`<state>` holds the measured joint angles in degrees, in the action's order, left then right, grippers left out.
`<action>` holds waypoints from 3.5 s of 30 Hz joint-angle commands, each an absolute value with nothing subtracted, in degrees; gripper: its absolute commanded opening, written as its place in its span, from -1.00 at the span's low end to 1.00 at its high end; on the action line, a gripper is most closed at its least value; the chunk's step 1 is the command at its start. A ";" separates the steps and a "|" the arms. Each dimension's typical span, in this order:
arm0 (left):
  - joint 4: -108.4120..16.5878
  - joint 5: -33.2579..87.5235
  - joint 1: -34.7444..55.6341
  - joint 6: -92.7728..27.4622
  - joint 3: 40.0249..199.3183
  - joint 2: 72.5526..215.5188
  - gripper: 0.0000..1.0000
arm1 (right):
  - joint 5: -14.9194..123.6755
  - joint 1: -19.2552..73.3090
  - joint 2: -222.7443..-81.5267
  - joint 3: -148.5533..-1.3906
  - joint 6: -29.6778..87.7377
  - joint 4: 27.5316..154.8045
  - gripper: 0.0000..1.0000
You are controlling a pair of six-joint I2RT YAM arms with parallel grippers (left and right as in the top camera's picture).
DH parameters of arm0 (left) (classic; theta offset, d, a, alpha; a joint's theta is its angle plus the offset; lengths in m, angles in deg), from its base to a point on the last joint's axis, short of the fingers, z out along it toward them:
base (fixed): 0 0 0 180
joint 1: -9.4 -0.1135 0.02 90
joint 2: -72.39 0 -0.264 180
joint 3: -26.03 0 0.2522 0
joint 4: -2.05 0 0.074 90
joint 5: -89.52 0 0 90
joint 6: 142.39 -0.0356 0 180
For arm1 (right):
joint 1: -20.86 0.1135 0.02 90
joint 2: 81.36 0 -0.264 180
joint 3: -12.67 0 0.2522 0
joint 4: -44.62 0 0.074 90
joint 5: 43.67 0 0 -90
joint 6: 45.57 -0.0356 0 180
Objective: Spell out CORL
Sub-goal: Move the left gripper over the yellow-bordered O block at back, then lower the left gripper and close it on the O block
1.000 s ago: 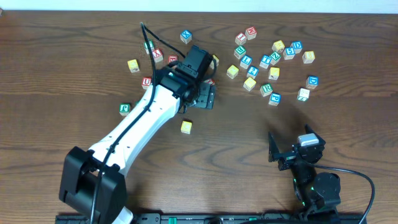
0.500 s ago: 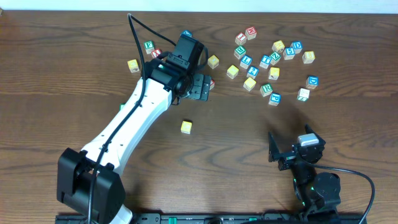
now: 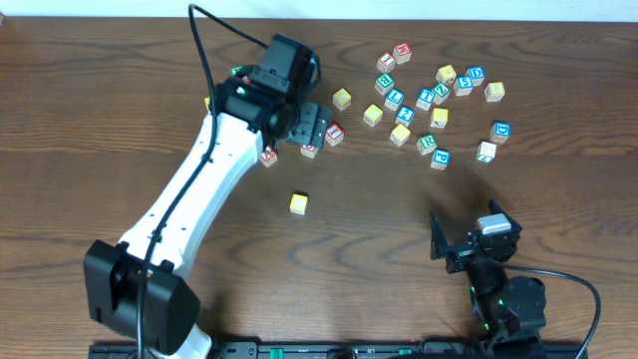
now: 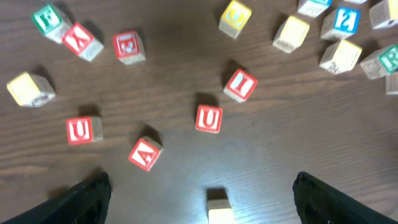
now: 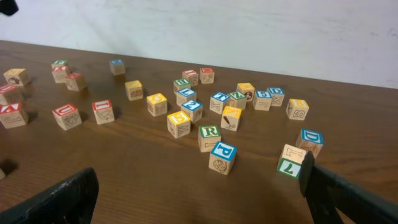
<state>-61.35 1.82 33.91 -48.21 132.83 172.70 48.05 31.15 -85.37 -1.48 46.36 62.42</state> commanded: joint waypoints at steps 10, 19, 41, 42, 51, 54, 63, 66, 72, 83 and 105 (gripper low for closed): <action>-71.93 3.40 33.25 -53.74 157.22 194.60 0.84 | 48.01 30.60 -85.13 -1.41 46.21 62.66 0.99; -72.00 3.37 33.41 -64.34 159.95 199.45 0.84 | 48.01 30.60 -85.13 -1.41 46.21 62.66 0.99; -59.93 2.08 34.87 -77.01 162.12 207.52 0.99 | 48.01 30.60 -85.13 -1.41 46.21 62.66 0.99; -60.26 2.08 34.94 -77.01 163.41 209.11 1.00 | 48.01 30.60 -85.13 -1.41 46.21 62.66 0.99; -58.99 2.08 36.49 -78.78 169.61 214.43 0.99 | 48.01 30.60 -85.13 -1.41 46.21 62.66 0.98; -57.81 2.92 36.49 -79.46 169.64 214.45 0.98 | 48.01 30.60 -85.13 -1.41 46.19 62.66 0.98; -55.96 3.61 36.42 -79.61 169.64 214.49 0.87 | 48.01 30.60 -85.13 -1.41 46.21 62.66 0.98; -55.87 5.65 36.31 -79.61 169.57 214.51 0.84 | 48.01 30.60 -85.13 -1.41 46.21 62.66 0.98; -54.18 6.41 35.94 -79.57 169.42 215.26 0.84 | 48.01 30.60 -85.13 -1.41 46.21 62.66 0.99; -53.40 6.41 35.07 -79.57 169.46 217.40 0.78 | 48.01 30.60 -85.13 -1.41 46.21 62.66 0.99; -54.01 8.14 35.09 -78.04 169.02 218.36 0.51 | 48.01 30.60 -85.13 -1.41 46.21 62.66 0.99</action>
<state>-53.77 7.16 35.22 -79.00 168.13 216.63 48.05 31.15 -85.37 -1.48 46.36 62.42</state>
